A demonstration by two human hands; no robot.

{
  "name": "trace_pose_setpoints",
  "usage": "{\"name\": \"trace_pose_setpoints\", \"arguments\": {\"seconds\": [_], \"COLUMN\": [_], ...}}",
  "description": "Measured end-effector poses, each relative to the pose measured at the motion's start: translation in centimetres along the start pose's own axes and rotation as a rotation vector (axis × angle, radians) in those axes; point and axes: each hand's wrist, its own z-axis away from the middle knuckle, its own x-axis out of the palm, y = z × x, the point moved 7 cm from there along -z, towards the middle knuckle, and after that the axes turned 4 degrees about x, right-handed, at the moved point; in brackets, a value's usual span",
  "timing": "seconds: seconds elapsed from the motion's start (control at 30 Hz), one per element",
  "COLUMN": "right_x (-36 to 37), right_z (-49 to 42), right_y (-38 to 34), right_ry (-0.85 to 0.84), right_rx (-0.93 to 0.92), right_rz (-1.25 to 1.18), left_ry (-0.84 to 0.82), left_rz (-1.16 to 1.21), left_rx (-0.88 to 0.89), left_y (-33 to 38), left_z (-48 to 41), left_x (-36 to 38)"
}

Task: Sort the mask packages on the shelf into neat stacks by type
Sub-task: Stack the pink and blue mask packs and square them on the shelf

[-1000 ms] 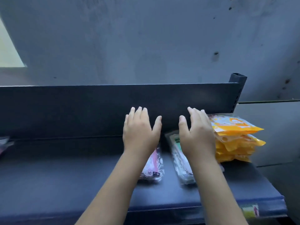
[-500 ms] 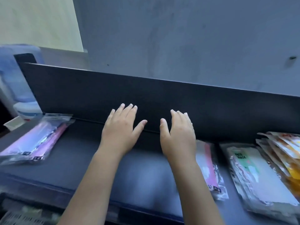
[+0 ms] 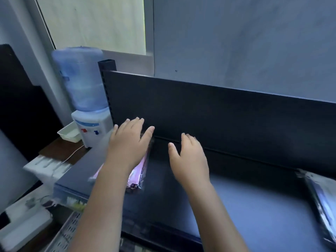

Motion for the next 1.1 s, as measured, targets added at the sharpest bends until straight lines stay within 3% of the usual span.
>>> {"name": "trace_pose_setpoints", "arguments": {"seconds": [0.13,0.4,0.53,0.63,0.87,1.1], "right_x": [5.8,11.9,12.3,11.8,11.0,9.1], "right_z": [0.1,0.9,0.7,0.6,0.9,-0.4], "right_y": [-2.8,-4.8,-5.4,-5.0,-3.2,-0.8], "right_ry": [-0.108,-0.254,-0.189,-0.118,-0.127,-0.041], "right_rx": [0.047,0.134,0.22,0.29,0.592,0.541], "right_rz": [0.062,0.165,-0.102,-0.335,-0.995,-1.032], "left_ry": [-0.016,-0.282,-0.3,-0.282,-0.222,-0.187], "left_rz": [0.087,0.224,0.251,0.433,0.93,1.112], "left_rx": [-0.136,-0.347,-0.385,-0.509,-0.676,-0.693], "left_y": [-7.1,-12.4,-12.8,-13.6,-15.1,-15.0], "left_z": [-0.3,-0.5,-0.9,-1.0,-0.6,-0.6], "left_x": [-0.6,2.1,2.9,3.2,3.8,4.5]}}
